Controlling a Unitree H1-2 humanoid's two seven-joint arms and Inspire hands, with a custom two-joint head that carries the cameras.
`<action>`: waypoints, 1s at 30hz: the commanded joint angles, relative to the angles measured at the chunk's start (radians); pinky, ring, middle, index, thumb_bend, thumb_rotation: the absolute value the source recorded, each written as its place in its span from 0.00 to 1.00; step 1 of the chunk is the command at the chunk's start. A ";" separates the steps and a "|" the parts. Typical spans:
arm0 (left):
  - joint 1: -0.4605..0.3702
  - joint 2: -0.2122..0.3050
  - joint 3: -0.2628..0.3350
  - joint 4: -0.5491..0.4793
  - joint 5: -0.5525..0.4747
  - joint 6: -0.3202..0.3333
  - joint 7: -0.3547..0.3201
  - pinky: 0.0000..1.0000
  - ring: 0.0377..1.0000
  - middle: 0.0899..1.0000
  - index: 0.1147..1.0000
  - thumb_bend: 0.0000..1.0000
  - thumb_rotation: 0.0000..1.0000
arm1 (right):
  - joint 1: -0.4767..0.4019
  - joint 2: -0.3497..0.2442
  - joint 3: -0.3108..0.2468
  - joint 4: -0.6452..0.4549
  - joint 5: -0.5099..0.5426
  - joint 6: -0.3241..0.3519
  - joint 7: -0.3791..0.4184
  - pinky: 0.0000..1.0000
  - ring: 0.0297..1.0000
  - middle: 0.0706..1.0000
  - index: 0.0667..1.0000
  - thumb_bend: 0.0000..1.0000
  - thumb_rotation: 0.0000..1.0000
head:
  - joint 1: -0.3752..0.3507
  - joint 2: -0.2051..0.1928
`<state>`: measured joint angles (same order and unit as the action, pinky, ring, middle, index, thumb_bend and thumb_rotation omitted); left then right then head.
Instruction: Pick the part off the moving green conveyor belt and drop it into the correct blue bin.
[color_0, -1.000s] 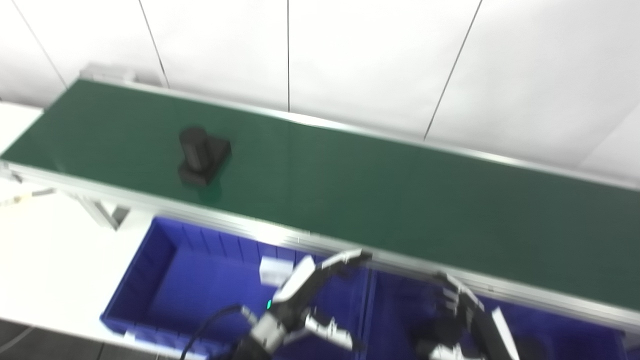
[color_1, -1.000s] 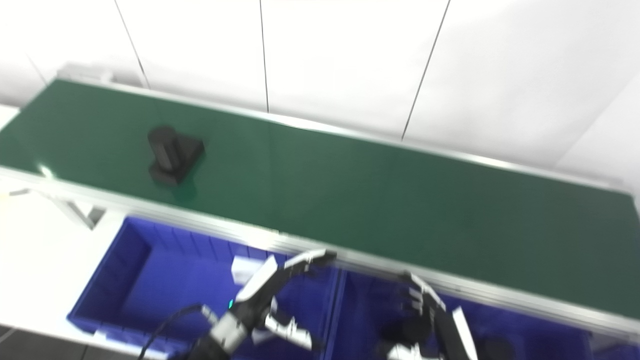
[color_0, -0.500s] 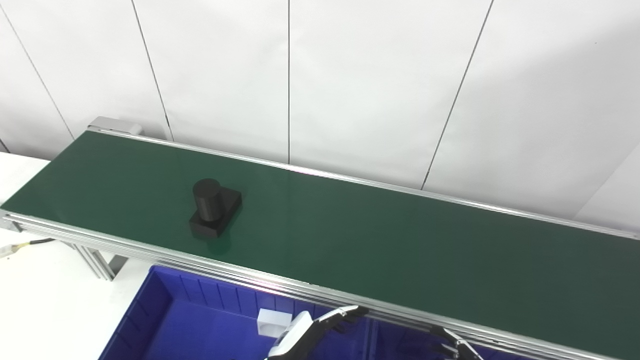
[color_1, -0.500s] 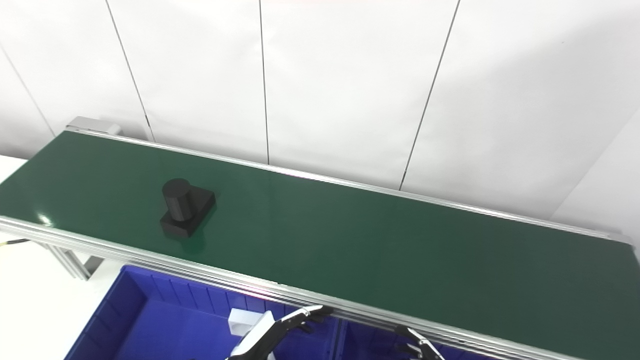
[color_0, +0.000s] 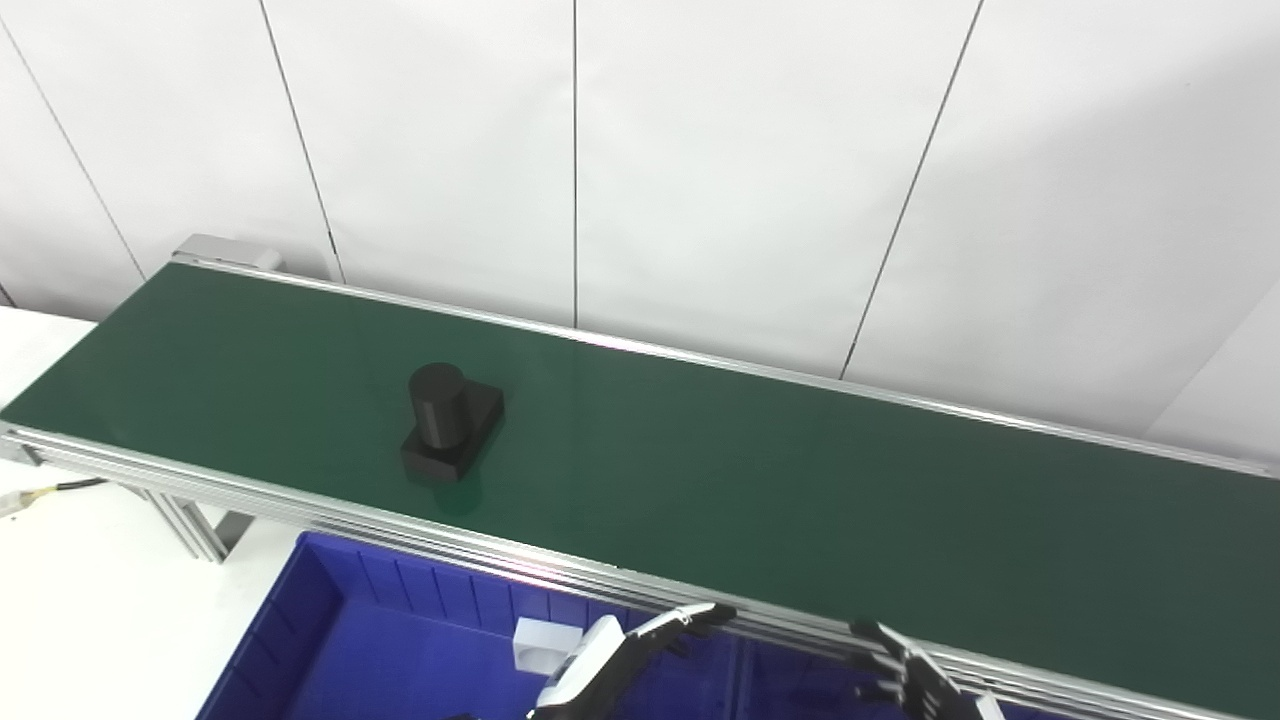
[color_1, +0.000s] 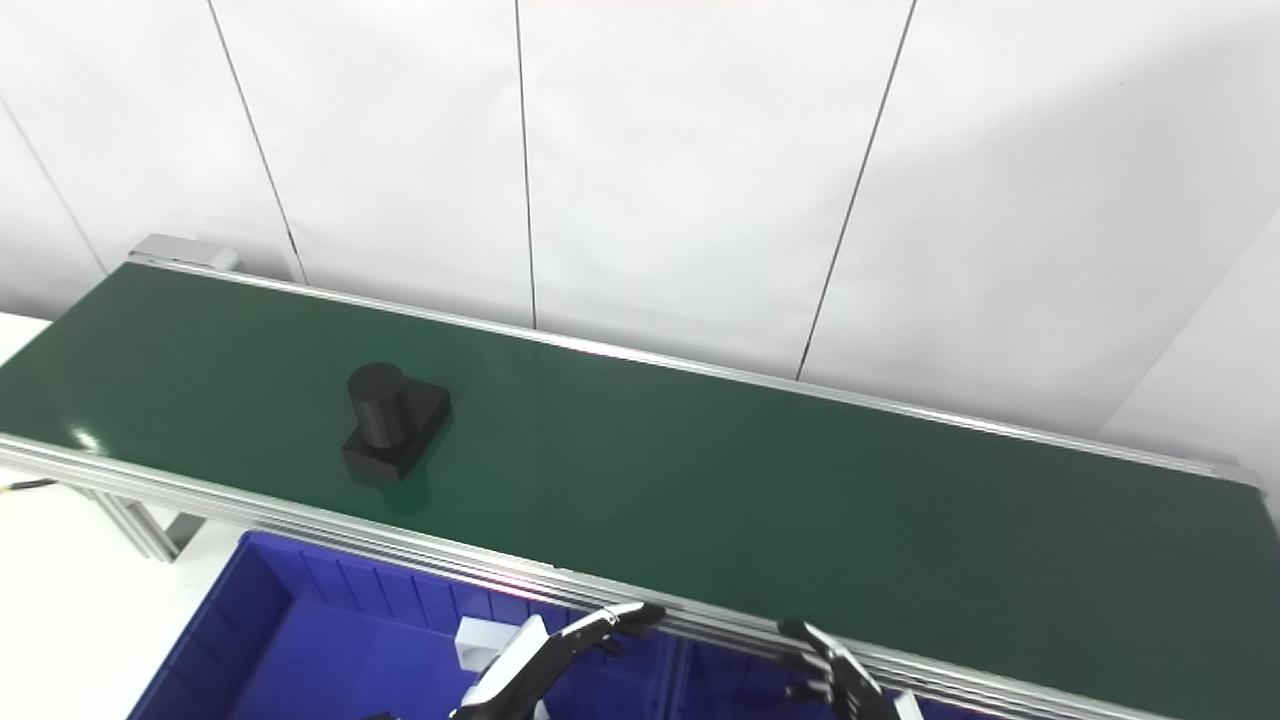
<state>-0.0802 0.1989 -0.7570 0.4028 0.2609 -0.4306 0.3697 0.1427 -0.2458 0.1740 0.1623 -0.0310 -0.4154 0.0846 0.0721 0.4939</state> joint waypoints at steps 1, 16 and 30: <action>-0.028 0.002 -0.003 -0.006 0.006 -0.039 0.026 0.72 0.81 0.84 0.83 1.00 0.19 | -0.036 0.014 0.002 -0.041 0.012 -0.055 0.012 0.67 0.79 0.88 0.81 1.00 0.32 | 0.001 0.001; -0.037 -0.005 -0.005 0.009 0.001 -0.039 0.031 0.71 0.80 0.84 0.83 1.00 0.16 | -0.187 0.067 0.030 -0.085 -0.004 -0.054 0.026 0.68 0.78 0.90 0.83 1.00 0.34 | 0.005 -0.001; -0.050 0.002 -0.039 0.021 0.008 -0.039 0.072 0.67 0.76 0.83 0.85 1.00 0.14 | -0.295 0.112 0.027 -0.077 -0.022 -0.054 0.032 0.67 0.77 0.88 0.82 1.00 0.32 | 0.005 -0.006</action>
<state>-0.0997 0.1974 -0.7940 0.4340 0.2608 -0.4306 0.4169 -0.1197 -0.1431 0.2055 0.1087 -0.0539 -0.4157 0.1184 0.0767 0.4878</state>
